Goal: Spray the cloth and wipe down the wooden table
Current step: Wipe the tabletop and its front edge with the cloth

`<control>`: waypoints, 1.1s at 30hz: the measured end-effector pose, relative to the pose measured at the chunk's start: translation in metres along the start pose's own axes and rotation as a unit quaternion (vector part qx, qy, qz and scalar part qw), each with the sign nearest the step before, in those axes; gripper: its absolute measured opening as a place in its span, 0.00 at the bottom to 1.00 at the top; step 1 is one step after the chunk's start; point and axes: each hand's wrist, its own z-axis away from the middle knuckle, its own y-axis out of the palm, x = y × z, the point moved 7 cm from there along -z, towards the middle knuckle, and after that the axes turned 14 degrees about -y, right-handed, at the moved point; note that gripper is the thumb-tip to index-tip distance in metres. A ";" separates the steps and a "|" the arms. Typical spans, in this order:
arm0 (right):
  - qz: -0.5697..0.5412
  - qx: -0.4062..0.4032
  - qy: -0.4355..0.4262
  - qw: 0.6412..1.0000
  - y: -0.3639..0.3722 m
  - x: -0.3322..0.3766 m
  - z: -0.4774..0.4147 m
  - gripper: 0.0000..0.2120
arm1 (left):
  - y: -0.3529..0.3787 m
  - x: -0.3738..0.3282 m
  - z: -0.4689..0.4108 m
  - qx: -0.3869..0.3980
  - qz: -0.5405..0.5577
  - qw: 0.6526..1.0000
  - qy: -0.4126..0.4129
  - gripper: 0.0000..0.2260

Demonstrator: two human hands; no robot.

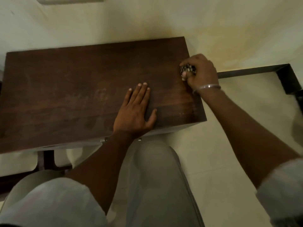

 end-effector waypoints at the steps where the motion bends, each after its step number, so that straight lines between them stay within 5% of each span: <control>1: -0.003 0.006 -0.008 1.000 0.000 0.005 0.016 0.16 | 0.000 0.001 0.000 0.000 -0.001 1.000 -0.001 0.33; 33: -0.022 -0.036 0.052 0.998 -0.017 0.034 0.137 0.16 | -0.010 0.003 0.000 0.019 0.094 0.995 -0.004 0.24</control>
